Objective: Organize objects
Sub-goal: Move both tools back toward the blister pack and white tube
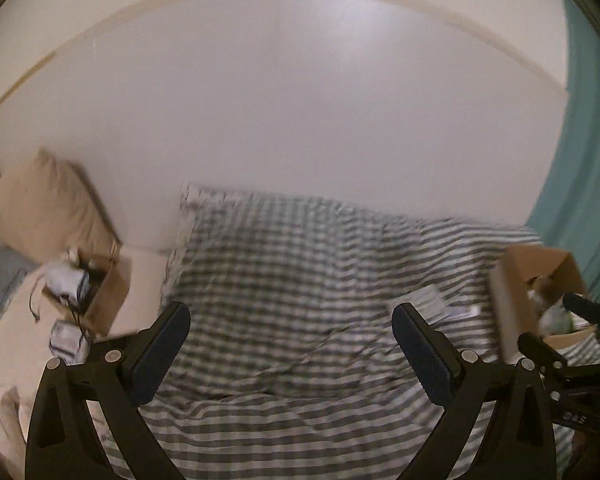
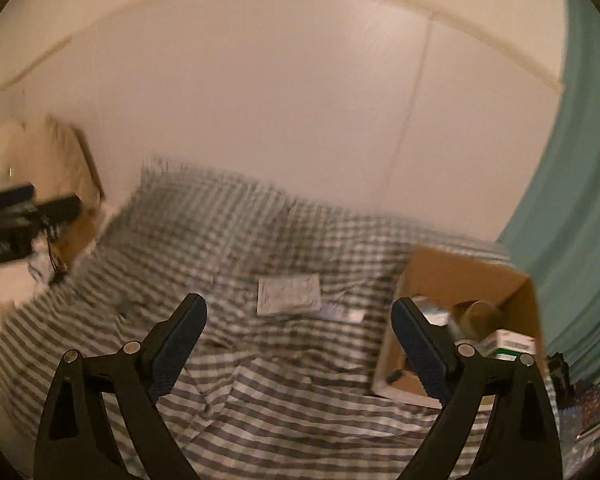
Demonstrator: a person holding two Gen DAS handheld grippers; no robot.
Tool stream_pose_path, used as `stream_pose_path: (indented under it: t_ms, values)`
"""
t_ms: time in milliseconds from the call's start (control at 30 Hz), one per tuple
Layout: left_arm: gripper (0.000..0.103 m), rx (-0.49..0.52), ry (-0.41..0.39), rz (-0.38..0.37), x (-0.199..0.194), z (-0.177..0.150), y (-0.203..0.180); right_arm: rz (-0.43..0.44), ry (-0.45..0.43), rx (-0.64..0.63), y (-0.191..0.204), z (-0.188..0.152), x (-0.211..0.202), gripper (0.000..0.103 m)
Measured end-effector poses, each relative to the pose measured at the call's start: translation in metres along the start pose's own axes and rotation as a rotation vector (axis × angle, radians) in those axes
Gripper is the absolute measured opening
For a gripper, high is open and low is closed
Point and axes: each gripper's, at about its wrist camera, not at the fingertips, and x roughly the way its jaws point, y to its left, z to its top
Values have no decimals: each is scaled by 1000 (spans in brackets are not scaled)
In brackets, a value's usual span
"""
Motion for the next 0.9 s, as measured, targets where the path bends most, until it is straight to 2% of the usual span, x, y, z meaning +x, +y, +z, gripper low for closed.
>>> stream_pose_path:
  t_ms: [100,200,433,533,667,900]
  values:
    - [103,-29,54,14,29,-10,7,18,101,-19,0,-14,53,94]
    - [103,-49,88,8,57,-18,8,-15,194,-45,-4,-22,102,90]
    - [103,-38,153,-5,124,-27,-26,-93,320,-133,-11,-27,194,82]
    - [103,20,171,-18,151,-31,-54,-92,351,-143,-22,-28,218,77]
    - [103,105,199,-26,180,-37,-88,-125,364,-264,-21,-37,238,77]
    - [103,183,250,-14,205,-55,-109,-106,351,-283,-19,-47,259,76]
